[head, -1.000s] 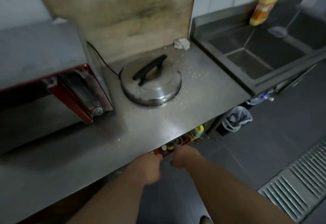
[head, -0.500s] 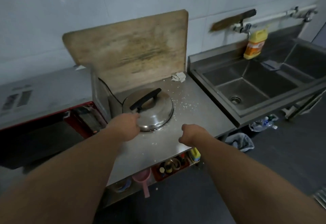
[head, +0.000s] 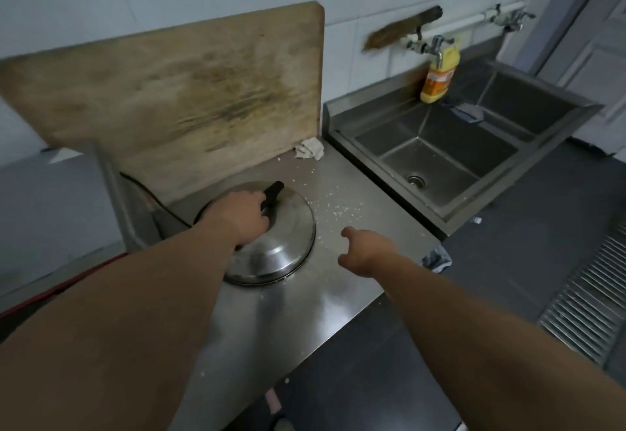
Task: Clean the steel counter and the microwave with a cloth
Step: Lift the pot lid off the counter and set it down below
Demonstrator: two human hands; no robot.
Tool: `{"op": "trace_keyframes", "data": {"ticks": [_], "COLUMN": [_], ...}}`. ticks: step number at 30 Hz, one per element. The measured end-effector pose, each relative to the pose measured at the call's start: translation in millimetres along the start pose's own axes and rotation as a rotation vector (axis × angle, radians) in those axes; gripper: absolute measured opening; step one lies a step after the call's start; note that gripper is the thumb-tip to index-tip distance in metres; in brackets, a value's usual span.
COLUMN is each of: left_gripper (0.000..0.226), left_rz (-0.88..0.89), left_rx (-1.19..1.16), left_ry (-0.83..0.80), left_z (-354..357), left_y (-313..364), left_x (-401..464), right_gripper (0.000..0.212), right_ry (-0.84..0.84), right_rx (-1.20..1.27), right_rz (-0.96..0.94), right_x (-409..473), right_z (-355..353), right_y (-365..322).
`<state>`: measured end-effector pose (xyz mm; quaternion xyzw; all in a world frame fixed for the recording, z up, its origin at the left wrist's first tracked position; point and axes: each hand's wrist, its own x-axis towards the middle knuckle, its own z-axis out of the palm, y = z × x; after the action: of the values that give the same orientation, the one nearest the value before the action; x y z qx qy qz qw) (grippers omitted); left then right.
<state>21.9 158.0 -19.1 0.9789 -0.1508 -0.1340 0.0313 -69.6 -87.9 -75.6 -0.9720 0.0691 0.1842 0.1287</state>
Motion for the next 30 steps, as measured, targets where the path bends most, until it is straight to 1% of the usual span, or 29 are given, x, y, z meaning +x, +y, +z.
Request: {"op": "trace_keyframes", "data": {"ticks": [4, 8, 12, 19, 22, 25, 30], "left_gripper": [0.049, 0.054, 0.058, 0.048, 0.044, 0.05, 0.056], "left_rz": [-0.006, -0.006, 0.027, 0.017, 0.011, -0.009, -0.003], "left_rx": [0.063, 0.028, 0.011, -0.017, -0.063, -0.09, -0.033], "left_ry": [-0.064, -0.099, -0.111, -0.083, -0.08, -0.067, -0.04], "left_z": [20.1, 39.9, 54.1, 72.1, 79.1, 83.3, 86.5], "left_y": [-38.1, -58.4, -59.0, -53.2, -51.8, -51.0, -49.8], "left_x": [30.6, 50.7, 68.0, 97.9, 110.4, 115.9, 119.5], "right_gripper": [0.066, 0.067, 0.067, 0.068, 0.066, 0.066, 0.067], "right_ry": [0.005, 0.026, 0.044, 0.085, 0.095, 0.085, 0.091], "right_rx": [0.016, 0.019, 0.002, 0.01, 0.014, 0.005, 0.016], "right_rz": [0.008, -0.035, -0.051, -0.041, -0.03, -0.013, 0.031], "right_x": [25.8, 42.7, 52.2, 68.0, 71.4, 68.4, 64.6], "right_z": [10.7, 27.9, 39.7, 41.3, 45.1, 49.8, 52.0], "right_y": [-27.8, -46.6, -55.6, -53.3, -46.6, -41.0, -32.9]}}
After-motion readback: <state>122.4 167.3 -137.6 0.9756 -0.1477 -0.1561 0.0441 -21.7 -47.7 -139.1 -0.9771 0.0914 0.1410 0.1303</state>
